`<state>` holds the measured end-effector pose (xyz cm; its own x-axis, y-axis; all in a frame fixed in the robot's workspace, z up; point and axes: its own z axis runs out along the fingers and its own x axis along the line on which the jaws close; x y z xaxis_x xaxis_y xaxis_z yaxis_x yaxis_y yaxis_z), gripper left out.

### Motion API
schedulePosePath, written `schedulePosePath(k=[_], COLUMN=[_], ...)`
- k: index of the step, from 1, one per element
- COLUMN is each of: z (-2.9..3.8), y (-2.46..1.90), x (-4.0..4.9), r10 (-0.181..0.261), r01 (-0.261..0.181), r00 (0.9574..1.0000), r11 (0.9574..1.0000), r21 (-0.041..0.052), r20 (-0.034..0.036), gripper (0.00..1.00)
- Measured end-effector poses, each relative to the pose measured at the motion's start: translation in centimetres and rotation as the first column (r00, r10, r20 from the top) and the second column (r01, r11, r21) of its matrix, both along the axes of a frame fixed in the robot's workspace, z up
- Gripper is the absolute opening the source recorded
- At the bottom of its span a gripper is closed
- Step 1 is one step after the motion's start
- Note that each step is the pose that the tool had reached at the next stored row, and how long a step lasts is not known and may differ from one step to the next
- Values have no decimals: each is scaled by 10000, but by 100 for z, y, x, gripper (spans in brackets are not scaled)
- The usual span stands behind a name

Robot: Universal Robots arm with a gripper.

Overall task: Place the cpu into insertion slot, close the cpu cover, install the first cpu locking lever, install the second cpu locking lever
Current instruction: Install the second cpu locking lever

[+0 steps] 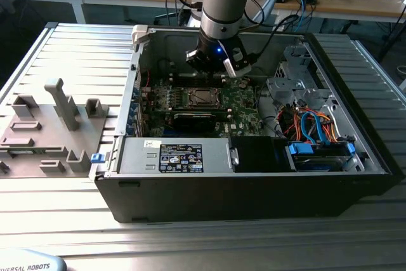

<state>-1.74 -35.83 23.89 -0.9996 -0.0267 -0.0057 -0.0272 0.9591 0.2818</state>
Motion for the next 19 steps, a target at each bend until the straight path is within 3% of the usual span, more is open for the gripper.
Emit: schedulePosePath(k=[7,12,16,19], z=[0,0,0,0], y=[-55,-58,-87,-128], x=[0,0,1,0], r10=[0,-1,3,0], r01=[0,1,-3,0], r00=[10000,10000,10000,10000], r11=[10000,10000,9999,9998], r21=[17,9,-160,-217], r20=[0,0,0,1], gripper=[11,11,11,11])
